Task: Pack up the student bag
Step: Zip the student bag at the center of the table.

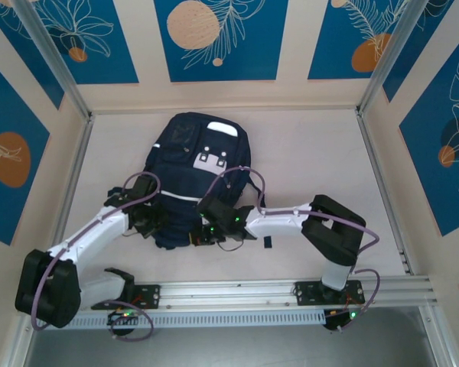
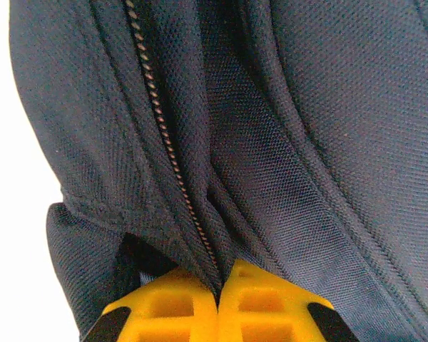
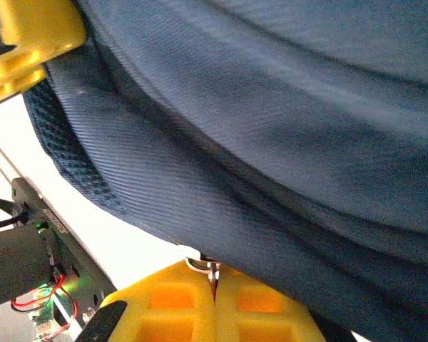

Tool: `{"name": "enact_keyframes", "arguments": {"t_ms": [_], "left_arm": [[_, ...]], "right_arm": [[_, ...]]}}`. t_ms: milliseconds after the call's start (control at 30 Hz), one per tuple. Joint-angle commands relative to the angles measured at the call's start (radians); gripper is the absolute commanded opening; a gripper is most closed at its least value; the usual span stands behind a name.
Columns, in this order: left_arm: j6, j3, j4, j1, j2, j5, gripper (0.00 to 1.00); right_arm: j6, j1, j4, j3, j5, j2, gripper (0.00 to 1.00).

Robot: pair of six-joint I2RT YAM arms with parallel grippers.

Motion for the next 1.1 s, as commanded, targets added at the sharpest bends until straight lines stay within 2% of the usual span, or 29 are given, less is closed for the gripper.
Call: {"name": "enact_keyframes", "arguments": {"t_ms": [0, 167, 467, 633, 900, 933, 1067], "left_arm": [[0.022, 0.045, -0.026, 0.018, -0.035, -0.109, 0.0], [0.028, 0.055, -0.051, 0.019, -0.07, -0.095, 0.0], [0.049, 0.057, -0.08, 0.019, -0.138, -0.06, 0.0], [0.092, 0.064, -0.085, 0.019, -0.14, -0.034, 0.0], [0.183, 0.09, -0.124, 0.019, -0.139, -0.064, 0.0], [0.198, 0.097, -0.125, 0.022, -0.123, -0.066, 0.02], [0.282, 0.154, -0.106, 0.041, -0.04, -0.029, 0.26]], "right_arm": [[-0.02, -0.03, -0.158, -0.095, 0.051, -0.036, 0.0], [-0.073, -0.049, -0.047, -0.194, 0.142, -0.128, 0.0], [-0.265, -0.044, 0.372, -0.422, 0.293, -0.282, 0.0], [-0.307, -0.053, 0.339, -0.407, 0.288, -0.287, 0.0], [-0.304, -0.073, 0.297, -0.421, 0.229, -0.298, 0.0], [-0.303, -0.068, 0.29, -0.416, 0.217, -0.295, 0.0], [-0.28, -0.03, 0.248, -0.368, 0.196, -0.265, 0.0]]}}
